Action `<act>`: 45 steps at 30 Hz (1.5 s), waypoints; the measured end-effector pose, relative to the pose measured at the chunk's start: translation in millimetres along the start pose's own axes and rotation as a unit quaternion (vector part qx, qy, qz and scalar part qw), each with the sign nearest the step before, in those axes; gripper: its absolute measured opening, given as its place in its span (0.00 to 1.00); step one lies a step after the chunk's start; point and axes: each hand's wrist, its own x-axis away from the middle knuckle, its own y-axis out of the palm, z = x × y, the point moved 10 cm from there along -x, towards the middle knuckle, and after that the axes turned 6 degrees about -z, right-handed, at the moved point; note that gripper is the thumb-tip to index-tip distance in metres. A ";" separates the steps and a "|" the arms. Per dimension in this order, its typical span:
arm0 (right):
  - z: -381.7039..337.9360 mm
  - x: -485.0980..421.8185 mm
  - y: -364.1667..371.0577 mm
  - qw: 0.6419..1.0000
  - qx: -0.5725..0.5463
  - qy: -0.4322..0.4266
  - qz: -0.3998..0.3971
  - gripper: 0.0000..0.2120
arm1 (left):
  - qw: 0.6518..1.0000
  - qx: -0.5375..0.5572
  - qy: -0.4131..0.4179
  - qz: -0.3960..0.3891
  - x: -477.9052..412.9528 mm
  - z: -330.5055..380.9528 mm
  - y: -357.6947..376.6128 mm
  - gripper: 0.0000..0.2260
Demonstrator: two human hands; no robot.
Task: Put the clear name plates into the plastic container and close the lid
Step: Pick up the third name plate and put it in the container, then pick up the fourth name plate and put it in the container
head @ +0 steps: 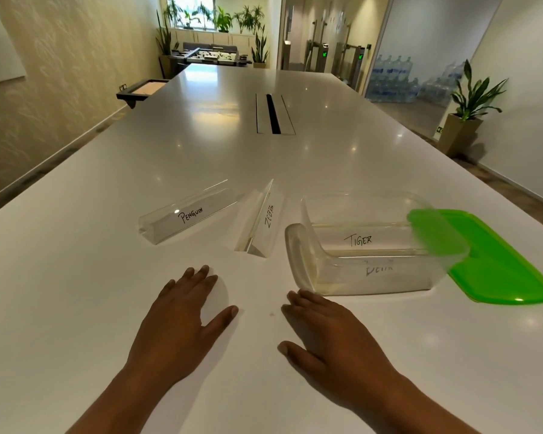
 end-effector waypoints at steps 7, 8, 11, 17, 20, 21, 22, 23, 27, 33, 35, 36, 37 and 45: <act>-0.3 2.9 0.4 1.000 -0.014 0.000 0.001 0.29 | 1.000 -0.002 -0.004 -0.004 2.5 -2.2 1.8 0.40; -0.2 3.0 -0.8 1.000 -0.015 -0.003 0.003 0.29 | 1.000 -0.003 -0.005 -0.002 2.2 -1.2 1.5 0.40; 0.3 2.7 -2.8 1.000 -0.011 -0.012 0.008 0.29 | 1.000 0.002 -0.003 -0.004 1.5 2.9 0.7 0.40; 4.7 1.9 3.2 1.000 0.005 -0.024 -0.001 0.31 | 1.000 -0.006 0.010 -0.026 -7.5 -0.8 -3.6 0.37; 4.1 -1.8 3.9 0.999 -0.001 -0.034 -0.005 0.32 | 1.000 0.009 0.011 -0.021 -18.8 -9.8 -15.3 0.32; 3.4 -3.1 3.6 0.999 -0.005 -0.040 -0.003 0.32 | 1.000 0.013 0.008 -0.015 -24.0 -13.2 -21.3 0.29; 2.2 -4.1 4.0 0.999 -0.005 -0.047 -0.002 0.32 | 1.000 0.010 0.006 -0.006 -30.0 -16.3 -28.4 0.27; 0.8 -5.3 3.7 0.999 0.000 -0.054 -0.001 0.31 | 1.000 0.006 0.002 0.004 -36.6 -19.3 -35.8 0.24; -4.2 -7.0 -7.0 0.996 0.023 -0.076 0.051 0.27 | 0.996 0.086 -0.023 0.026 -64.1 -35.3 -59.7 0.18; -2.4 -14.3 -4.7 0.988 0.049 -0.112 0.095 0.25 | 0.978 0.115 -0.055 0.166 -92.5 -60.7 -109.6 0.11; -0.1 -17.3 3.1 0.988 0.068 -0.118 0.069 0.27 | 0.976 0.101 -0.087 0.175 -100.8 -76.1 -113.3 0.12; 0.9 -19.0 6.0 0.988 0.078 -0.122 0.059 0.27 | 0.976 0.095 -0.099 0.169 -104.8 -83.2 -112.1 0.14; 1.6 -20.2 6.9 0.987 0.084 -0.125 0.056 0.28 | 0.977 0.090 -0.107 0.164 -108.3 -89.2 -110.4 0.15; 1.9 -20.6 2.4 0.989 0.071 -0.115 0.064 0.27 | 0.975 0.107 -0.148 0.124 -118.3 -125.6 -86.8 0.21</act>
